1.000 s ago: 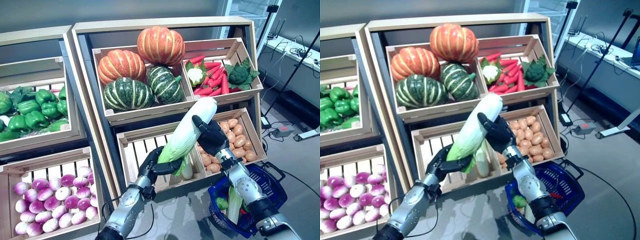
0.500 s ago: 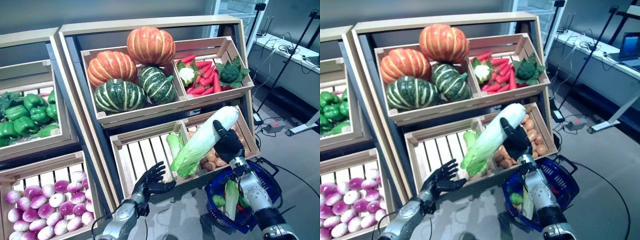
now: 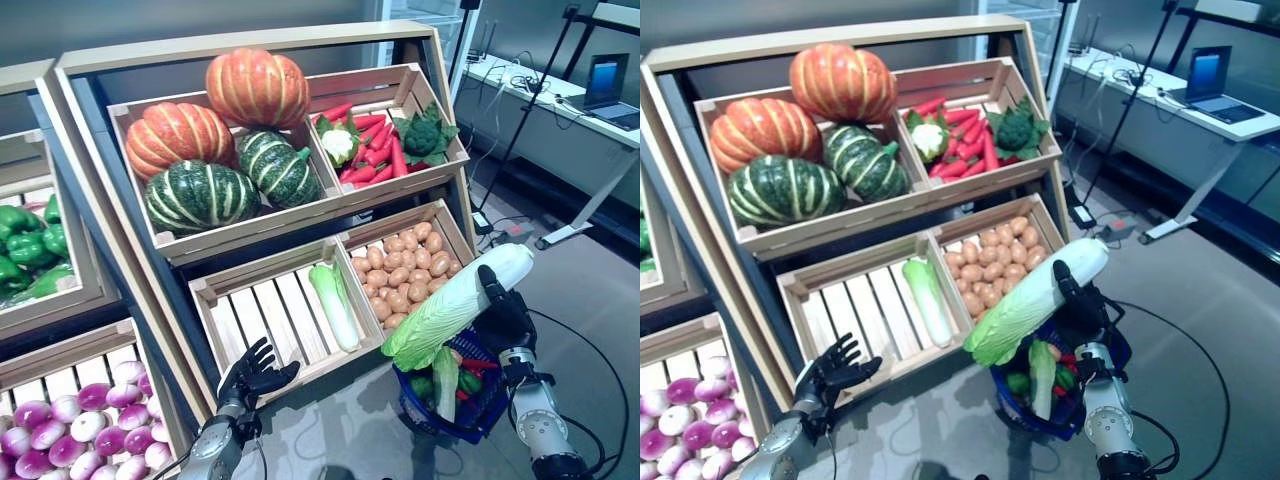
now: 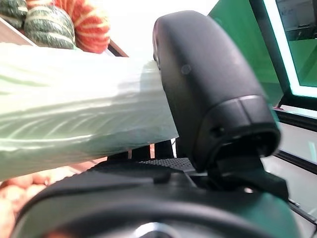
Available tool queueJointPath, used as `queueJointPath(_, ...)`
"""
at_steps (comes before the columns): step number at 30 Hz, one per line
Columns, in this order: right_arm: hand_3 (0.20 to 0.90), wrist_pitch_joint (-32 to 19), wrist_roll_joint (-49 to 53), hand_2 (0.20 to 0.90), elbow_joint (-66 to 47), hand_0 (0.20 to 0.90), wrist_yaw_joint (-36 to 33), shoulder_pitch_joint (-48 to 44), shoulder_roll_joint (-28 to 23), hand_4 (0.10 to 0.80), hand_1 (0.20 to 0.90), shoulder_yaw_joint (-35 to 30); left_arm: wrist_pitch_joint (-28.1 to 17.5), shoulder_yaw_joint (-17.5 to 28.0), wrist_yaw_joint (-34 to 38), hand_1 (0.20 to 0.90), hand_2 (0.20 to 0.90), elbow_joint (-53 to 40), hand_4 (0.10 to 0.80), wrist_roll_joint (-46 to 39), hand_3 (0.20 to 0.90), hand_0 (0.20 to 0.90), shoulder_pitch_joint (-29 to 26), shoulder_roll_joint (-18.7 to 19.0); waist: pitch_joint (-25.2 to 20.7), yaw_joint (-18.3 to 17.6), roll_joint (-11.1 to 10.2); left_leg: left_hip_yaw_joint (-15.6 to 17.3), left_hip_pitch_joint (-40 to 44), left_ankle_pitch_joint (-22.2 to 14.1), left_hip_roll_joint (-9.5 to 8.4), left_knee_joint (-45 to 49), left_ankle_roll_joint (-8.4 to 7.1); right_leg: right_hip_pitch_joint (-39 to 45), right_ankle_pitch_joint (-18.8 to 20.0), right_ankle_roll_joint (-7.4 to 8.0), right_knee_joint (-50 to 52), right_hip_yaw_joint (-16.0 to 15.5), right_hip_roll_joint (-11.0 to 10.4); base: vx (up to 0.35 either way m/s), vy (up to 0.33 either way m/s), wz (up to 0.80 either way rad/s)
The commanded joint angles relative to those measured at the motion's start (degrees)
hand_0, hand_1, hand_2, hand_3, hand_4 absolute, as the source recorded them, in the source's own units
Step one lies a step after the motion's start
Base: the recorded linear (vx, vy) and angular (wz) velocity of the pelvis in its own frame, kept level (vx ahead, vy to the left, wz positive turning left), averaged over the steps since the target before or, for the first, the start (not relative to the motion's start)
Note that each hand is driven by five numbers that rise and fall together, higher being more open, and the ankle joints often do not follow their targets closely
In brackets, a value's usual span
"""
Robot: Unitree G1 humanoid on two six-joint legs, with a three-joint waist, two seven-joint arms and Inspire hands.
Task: Put vegetables into the basket
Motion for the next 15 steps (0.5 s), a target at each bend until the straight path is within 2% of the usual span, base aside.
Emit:
queueJointPath(1,0.3,-7.0,0.7,0.3,-4.3,0.3,5.2,-5.5,-2.9,0.4,0.3,-5.6,-3.4,1.8,-2.0,0.9,0.9,-3.0,0.8,-0.7,0.9,0.9,-3.2,-0.3,1.4,-0.6,-1.3,-1.3,-8.6,-1.1,0.62,14.1,-0.53,5.5,-0.1,-0.61,-1.5,0.5,0.5,0.04,0.062,-0.44)
queueJointPath(3,0.3,-6.8,0.3,0.3,-4.4,0.3,5.0,-5.4,-2.7,0.4,0.3,-5.7,-3.1,1.9,-2.3,0.9,0.9,-3.5,0.8,-0.6,0.9,0.9,-2.4,-0.5,1.8,-0.2,-1.0,-2.9,-8.1,-0.7,-0.78,10.1,-0.53,5.9,-0.3,-0.03,-1.5,1.0,0.3,0.07,0.126,-0.44)
queueJointPath(4,0.3,-7.0,-0.3,0.3,-4.7,0.3,4.6,-5.3,-2.7,0.4,0.3,-5.6,-2.8,2.0,-2.3,0.9,0.9,-4.1,0.8,-0.5,0.9,0.9,-1.8,-0.6,1.7,0.0,-0.6,-4.5,-7.5,0.3,-1.88,3.9,-0.57,5.8,-0.5,0.5,-1.5,1.7,0.2,0.14,0.261,-0.41)
queueJointPath(5,0.3,-7.8,-0.3,0.3,-4.9,0.3,3.9,-5.4,-2.4,0.4,0.3,-5.0,-2.6,1.6,-1.5,0.9,0.9,-5.0,0.8,-0.6,0.9,0.9,-1.2,-0.4,1.5,0.2,0.3,-6.3,-5.6,2.6,-2.43,-6.3,-0.48,5.4,-1.2,1.02,-1.5,2.3,0.1,0.15,0.284,-0.5)
queueJointPath(7,0.3,-7.1,0.7,0.3,-5.0,0.3,2.4,-4.2,-2.3,0.4,0.3,-5.6,-2.0,1.2,-0.8,0.9,0.9,-4.2,0.8,-1.3,0.9,0.9,-2.6,-0.4,0.8,-0.1,0.6,-7.2,-4.5,3.0,-2.96,-9.0,-0.25,5.0,-1.2,1.95,-1.5,1.5,-0.7,0.123,0.235,-0.5)
queueJointPath(9,0.3,-7.8,-1.2,0.3,-4.4,0.3,1.1,-3.4,-1.7,0.4,0.3,-5.6,-1.9,1.4,-1.0,0.9,0.9,-4.5,0.8,-1.3,0.9,0.9,-3.9,-0.2,0.3,-0.2,1.0,-7.5,-2.6,3.6,-3.11,-12.8,-0.15,4.9,-1.4,2.58,-1.5,-0.2,-1.4,0.108,0.184,-0.49)
queueJointPath(11,0.3,-9.0,-1.8,0.3,-3.5,0.3,-1.1,-2.8,-0.8,0.4,0.3,-5.5,-1.6,0.6,-0.1,0.9,0.9,-5.8,0.8,-1.0,0.9,0.9,-4.6,0.4,0.1,-0.4,1.4,-6.7,-1.1,3.2,-2.92,-13.9,0.16,4.6,-2.5,3.61,1.7,-3.9,-2.7,0.092,0.136,-0.75)
queueJointPath(13,0.3,-9.3,-2.4,0.3,-1.8,0.3,-1.5,-3.2,0.0,0.4,0.3,-5.5,-2.3,0.8,0.1,0.9,0.9,-5.9,0.8,0.5,0.9,0.9,-4.2,1.7,0.6,0.2,1.9,-5.1,0.1,2.9,-2.34,-13.9,0.48,1.3,-1.2,5.84,8.3,-8.7,-6.2,0.028,0.035,-0.75)
queueJointPath(15,0.3,-9.8,-3.9,0.3,-0.2,0.3,-4.5,-4.8,-0.5,0.4,0.3,-4.7,-1.9,0.9,1.7,0.9,0.9,-5.4,0.8,-0.1,0.9,0.9,-4.4,2.8,1.0,0.6,2.2,-4.2,0.6,2.2,-1.32,-13.9,0.35,-0.1,-0.8,6.36,8.1,-9.1,-7.4,-0.005,-0.09,-0.61)
